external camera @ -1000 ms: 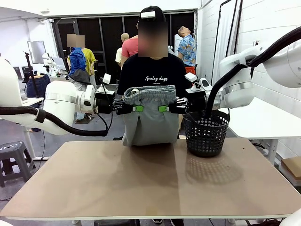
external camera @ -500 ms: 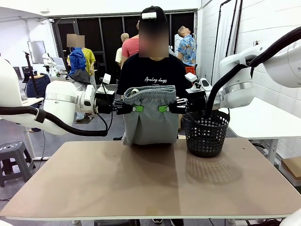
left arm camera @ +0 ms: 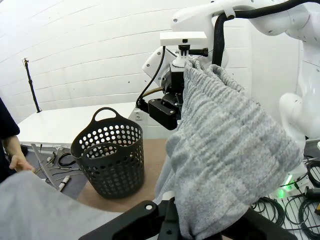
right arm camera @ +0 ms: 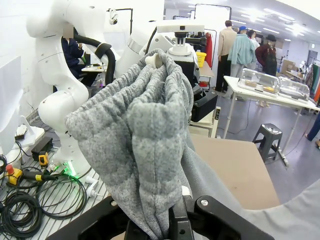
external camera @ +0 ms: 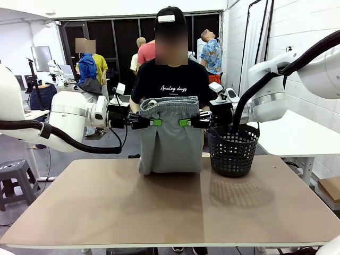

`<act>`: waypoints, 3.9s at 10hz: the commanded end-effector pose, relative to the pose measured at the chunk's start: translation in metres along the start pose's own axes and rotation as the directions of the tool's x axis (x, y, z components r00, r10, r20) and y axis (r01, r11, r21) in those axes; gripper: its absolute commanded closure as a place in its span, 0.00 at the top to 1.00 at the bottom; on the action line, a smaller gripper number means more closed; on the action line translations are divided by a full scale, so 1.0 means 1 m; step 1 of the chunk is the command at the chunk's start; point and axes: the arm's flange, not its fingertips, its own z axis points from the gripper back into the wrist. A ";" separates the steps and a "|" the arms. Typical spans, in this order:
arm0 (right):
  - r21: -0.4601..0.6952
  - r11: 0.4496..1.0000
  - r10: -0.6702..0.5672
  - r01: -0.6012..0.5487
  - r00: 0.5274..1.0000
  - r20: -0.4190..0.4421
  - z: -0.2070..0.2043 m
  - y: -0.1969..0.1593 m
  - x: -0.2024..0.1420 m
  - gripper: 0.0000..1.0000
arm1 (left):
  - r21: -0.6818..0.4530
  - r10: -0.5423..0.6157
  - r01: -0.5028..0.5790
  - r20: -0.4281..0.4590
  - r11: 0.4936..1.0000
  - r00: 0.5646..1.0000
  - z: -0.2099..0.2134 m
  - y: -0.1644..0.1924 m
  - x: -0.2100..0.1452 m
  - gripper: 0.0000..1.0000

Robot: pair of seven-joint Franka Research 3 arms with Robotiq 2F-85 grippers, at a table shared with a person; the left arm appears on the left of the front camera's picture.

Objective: Fold the training pants.
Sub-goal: Release the ends of the Training pants and then grab the overlapped ends.

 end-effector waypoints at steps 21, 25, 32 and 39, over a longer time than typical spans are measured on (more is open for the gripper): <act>0.004 1.000 -0.001 0.001 1.000 0.017 0.000 0.002 0.002 0.00 | 0.011 -0.010 0.010 0.018 1.000 1.000 -0.001 -0.002 0.004 0.00; 0.004 1.000 -0.001 0.001 1.000 0.017 0.000 0.002 0.002 0.00 | 0.011 -0.010 0.010 0.018 1.000 1.000 -0.001 -0.002 0.004 0.00; 0.004 1.000 -0.001 0.001 1.000 0.017 0.000 0.002 0.002 0.00 | 0.011 -0.010 0.010 0.018 1.000 1.000 -0.001 -0.002 0.004 0.00; 0.004 1.000 -0.001 0.001 1.000 0.017 0.000 0.002 0.002 0.00 | 0.011 -0.010 0.010 0.018 1.000 1.000 -0.001 -0.002 0.004 0.00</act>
